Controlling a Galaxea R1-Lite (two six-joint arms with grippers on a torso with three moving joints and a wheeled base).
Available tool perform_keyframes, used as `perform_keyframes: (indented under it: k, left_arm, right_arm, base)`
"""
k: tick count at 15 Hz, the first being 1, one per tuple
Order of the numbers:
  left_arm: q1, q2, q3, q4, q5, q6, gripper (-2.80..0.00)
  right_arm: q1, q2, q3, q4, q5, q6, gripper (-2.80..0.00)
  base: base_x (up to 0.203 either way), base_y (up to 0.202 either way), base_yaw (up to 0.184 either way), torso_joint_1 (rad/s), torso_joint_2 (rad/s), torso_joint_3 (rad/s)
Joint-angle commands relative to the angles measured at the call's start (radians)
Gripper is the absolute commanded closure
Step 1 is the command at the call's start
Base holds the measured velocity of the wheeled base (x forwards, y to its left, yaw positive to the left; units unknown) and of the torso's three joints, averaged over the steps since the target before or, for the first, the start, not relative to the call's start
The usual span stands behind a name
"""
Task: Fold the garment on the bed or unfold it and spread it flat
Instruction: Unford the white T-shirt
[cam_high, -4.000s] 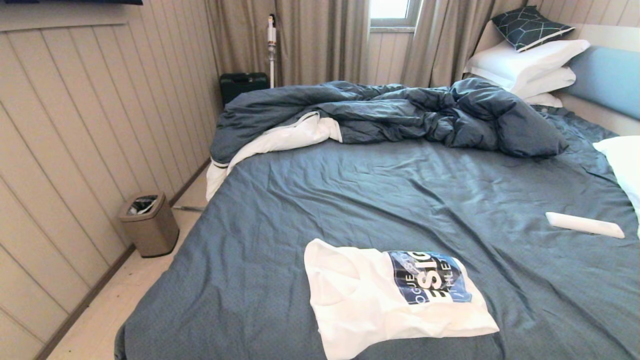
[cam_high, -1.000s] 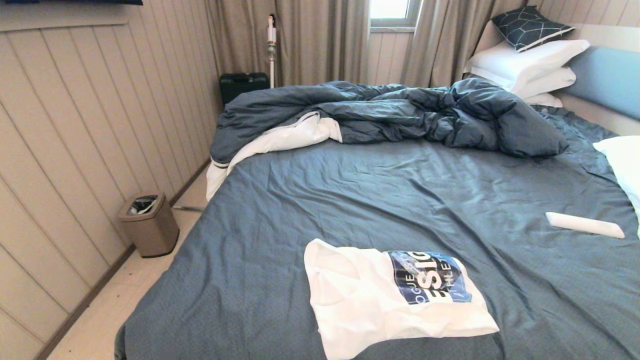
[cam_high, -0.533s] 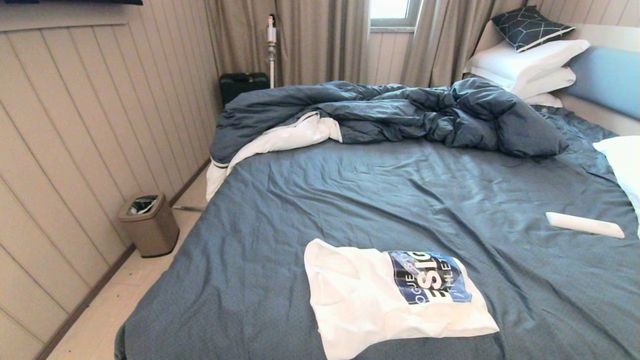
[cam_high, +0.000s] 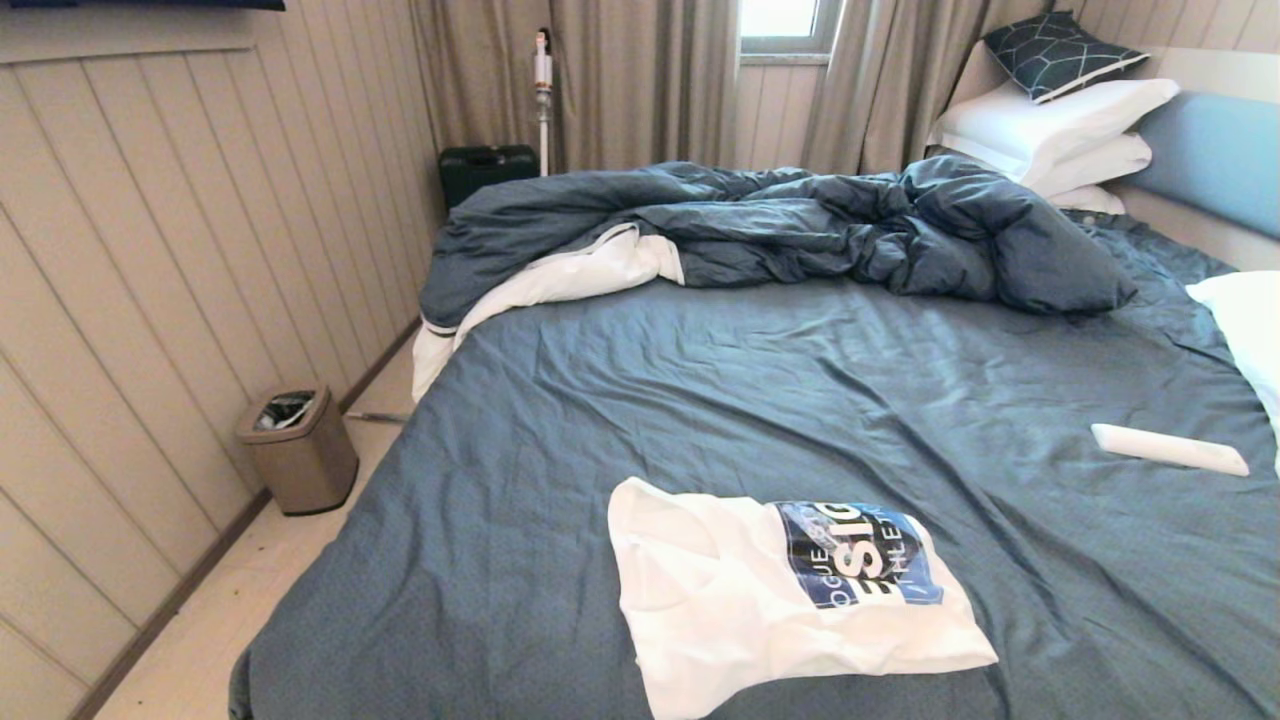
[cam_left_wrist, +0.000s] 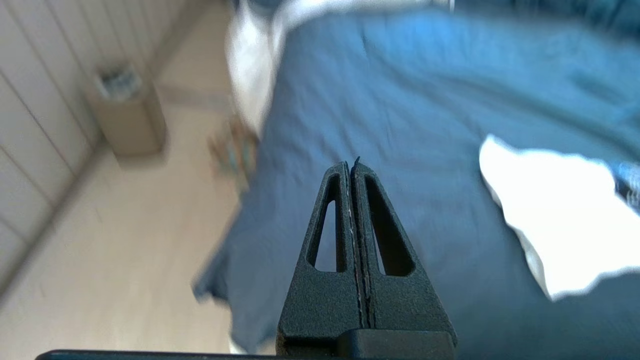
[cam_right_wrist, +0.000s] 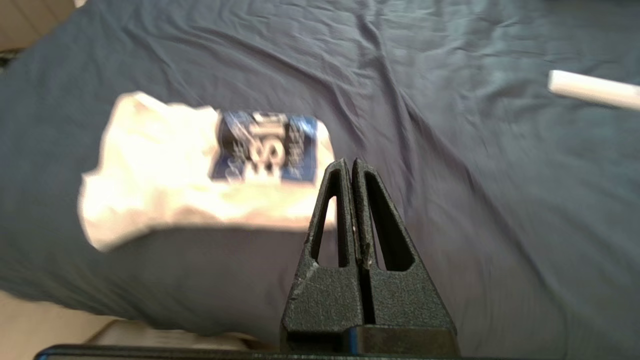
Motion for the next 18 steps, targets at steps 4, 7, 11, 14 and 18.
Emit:
perform_keyframes:
  k: [4,7,11,14,18]
  left_arm:
    - [0.0,0.088,0.093,0.024,-0.012,-0.012,0.0]
    - [0.0,-0.1,0.178,0.091,-0.017,-0.036,0.0]
    - [0.0,-0.006,0.077,0.136,-0.02,-0.16,0.0]
    - [0.0,0.072,0.028,0.131,-0.064,-0.184,0.0]
    - [-0.002,0.115,0.022,0.121,-0.108,-0.218,0.0]
  right_arm:
    - [0.141,0.725,-0.656,0.21,-0.027,0.058,0.0]
    - [0.378,1.103,-1.005,0.395,-0.098,0.106,0.0]
    - [0.695,1.447,-1.262,0.604,-0.159,0.157,0.0]
    - [0.788,1.564,-1.293,0.661,-0.188,0.166,0.0]
    - [0.809,1.649,-1.291,0.731,-0.208,0.171,-2.8]
  base:
    - [0.0,0.0,0.0,0.0,0.0,0.0]
    - [0.0,0.0,0.0,0.0,0.0,0.0]
    - [0.0,0.0,0.0,0.0,0.0,0.0]
    - [0.0,0.0,0.0,0.0,0.0,0.0]
    - [0.0,0.0,0.0,0.0,0.0,0.0]
